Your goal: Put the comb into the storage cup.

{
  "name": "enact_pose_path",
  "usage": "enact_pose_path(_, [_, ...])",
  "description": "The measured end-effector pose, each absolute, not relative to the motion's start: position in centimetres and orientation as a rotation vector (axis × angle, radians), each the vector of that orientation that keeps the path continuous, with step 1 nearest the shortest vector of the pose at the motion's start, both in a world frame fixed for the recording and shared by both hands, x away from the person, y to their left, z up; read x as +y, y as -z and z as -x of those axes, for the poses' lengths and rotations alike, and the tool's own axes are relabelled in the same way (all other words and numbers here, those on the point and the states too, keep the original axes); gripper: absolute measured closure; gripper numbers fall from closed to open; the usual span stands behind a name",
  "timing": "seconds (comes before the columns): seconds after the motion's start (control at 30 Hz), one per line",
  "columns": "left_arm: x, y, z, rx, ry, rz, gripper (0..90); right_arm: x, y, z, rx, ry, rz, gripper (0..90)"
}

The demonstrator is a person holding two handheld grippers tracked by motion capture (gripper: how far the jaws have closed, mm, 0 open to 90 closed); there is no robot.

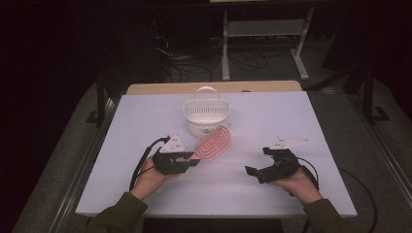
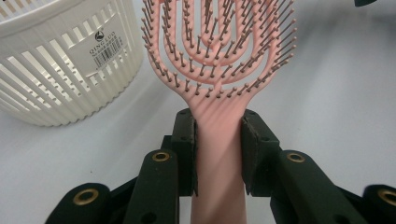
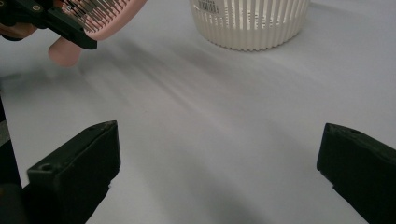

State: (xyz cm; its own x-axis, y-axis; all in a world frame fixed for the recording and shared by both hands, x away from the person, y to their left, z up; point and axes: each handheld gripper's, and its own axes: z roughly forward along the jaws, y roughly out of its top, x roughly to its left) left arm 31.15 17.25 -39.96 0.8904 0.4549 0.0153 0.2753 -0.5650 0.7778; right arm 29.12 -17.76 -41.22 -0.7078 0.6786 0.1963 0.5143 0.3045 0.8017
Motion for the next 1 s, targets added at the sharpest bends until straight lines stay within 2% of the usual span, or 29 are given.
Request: enact_pose_path(1.0, [17.4, 39.9, -31.1, 0.537, -0.298, -2.179, 70.1, -15.3, 40.1, -30.4, 2.406, -1.442, -1.064, 0.0])
